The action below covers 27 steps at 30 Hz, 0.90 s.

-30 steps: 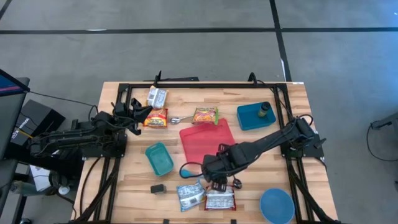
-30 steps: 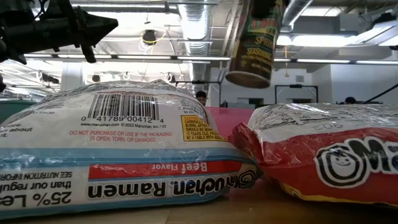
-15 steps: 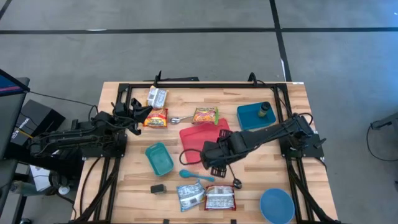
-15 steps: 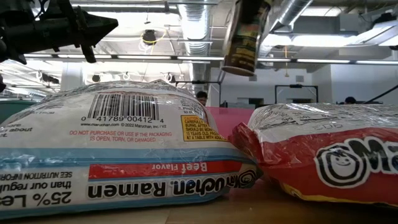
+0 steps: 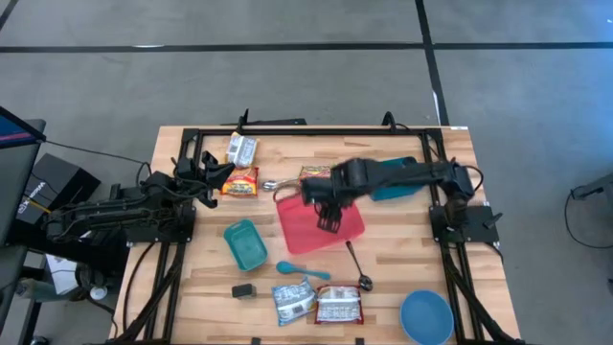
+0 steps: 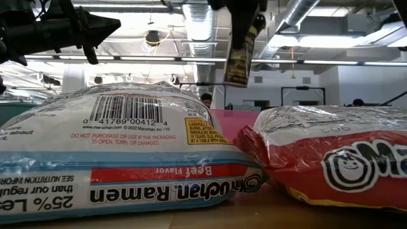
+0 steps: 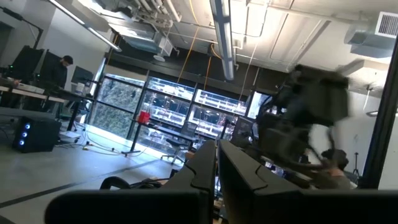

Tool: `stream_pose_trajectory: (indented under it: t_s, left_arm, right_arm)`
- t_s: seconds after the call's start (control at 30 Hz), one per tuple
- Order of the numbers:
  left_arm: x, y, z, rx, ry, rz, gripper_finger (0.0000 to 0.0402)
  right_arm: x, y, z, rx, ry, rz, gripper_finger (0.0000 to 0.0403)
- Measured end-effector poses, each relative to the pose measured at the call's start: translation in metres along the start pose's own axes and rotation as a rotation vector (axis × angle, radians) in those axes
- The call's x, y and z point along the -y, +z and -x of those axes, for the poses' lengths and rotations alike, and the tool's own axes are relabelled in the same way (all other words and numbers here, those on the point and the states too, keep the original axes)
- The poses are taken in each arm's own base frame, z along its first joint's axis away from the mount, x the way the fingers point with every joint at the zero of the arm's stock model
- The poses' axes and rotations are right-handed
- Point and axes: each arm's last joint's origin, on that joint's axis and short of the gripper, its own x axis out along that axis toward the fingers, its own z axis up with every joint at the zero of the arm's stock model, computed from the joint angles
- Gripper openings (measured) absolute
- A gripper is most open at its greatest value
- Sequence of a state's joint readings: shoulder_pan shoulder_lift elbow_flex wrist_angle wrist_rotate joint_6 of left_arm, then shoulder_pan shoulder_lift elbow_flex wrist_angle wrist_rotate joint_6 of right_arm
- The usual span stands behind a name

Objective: Pick & Place Food Item
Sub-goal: Put the yellow seasoning bottle into the blue bin

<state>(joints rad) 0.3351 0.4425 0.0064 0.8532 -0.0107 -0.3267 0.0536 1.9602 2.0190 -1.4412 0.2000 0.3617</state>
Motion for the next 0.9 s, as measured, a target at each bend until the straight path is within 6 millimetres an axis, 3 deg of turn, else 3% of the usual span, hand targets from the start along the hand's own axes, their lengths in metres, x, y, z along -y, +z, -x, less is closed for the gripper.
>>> stream_pose_trajectory:
  t_s: [0.23,0.47,0.9]
  left_arm:
    - [0.000,0.000,0.000,0.000,0.000,0.000,0.0012]
    - [0.000,0.000,0.000,0.000,0.000,0.000,0.0012]
    - [0.000,0.000,0.000,0.000,0.000,0.000,0.0012]
  right_arm:
    - [0.048,0.010,-0.009,-0.056,-0.019,-0.089,0.0214]
    - [0.083,0.008,-0.014,-0.143,-0.059,-0.166,0.0214]
    - [0.108,0.010,-0.017,-0.154,-0.106,-0.210,0.0214]
